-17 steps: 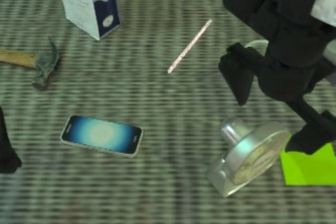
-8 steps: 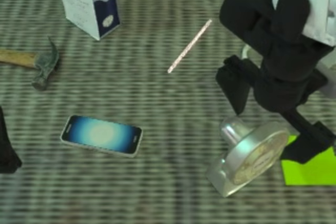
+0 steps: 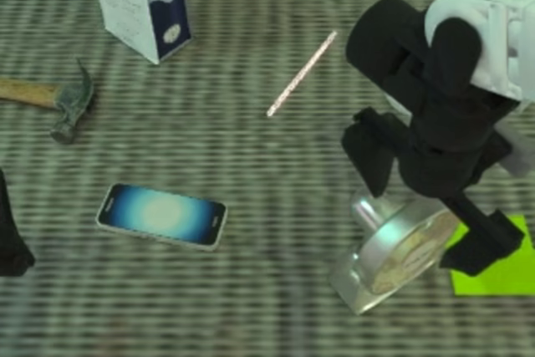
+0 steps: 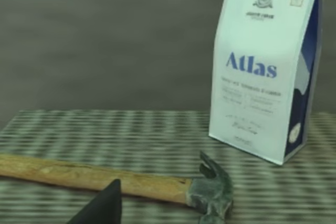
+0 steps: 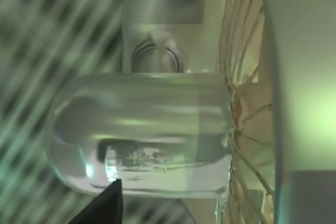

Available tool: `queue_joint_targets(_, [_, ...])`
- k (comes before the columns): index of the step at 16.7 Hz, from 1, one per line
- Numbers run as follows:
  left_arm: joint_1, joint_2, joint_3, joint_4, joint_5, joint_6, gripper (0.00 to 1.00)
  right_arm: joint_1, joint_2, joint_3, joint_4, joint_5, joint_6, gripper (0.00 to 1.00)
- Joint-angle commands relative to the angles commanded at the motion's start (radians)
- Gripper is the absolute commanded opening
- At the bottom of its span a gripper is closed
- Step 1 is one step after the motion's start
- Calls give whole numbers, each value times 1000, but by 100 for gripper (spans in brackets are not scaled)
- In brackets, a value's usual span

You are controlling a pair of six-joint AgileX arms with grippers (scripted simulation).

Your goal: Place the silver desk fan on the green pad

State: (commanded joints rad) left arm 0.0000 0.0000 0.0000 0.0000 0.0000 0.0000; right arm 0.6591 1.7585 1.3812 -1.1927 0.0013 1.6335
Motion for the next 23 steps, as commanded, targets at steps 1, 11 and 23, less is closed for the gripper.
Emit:
queue_joint_targets(1, [0,0,0,0,0,0,100,0,0,0,0,0,0,85])
queue_joint_targets(11, [0,0,0,0,0,0,100,0,0,0,0,0,0,10])
queue_joint_targets(23, [0,0,0,0,0,0,100,0,-1,16,-17,0,1,0])
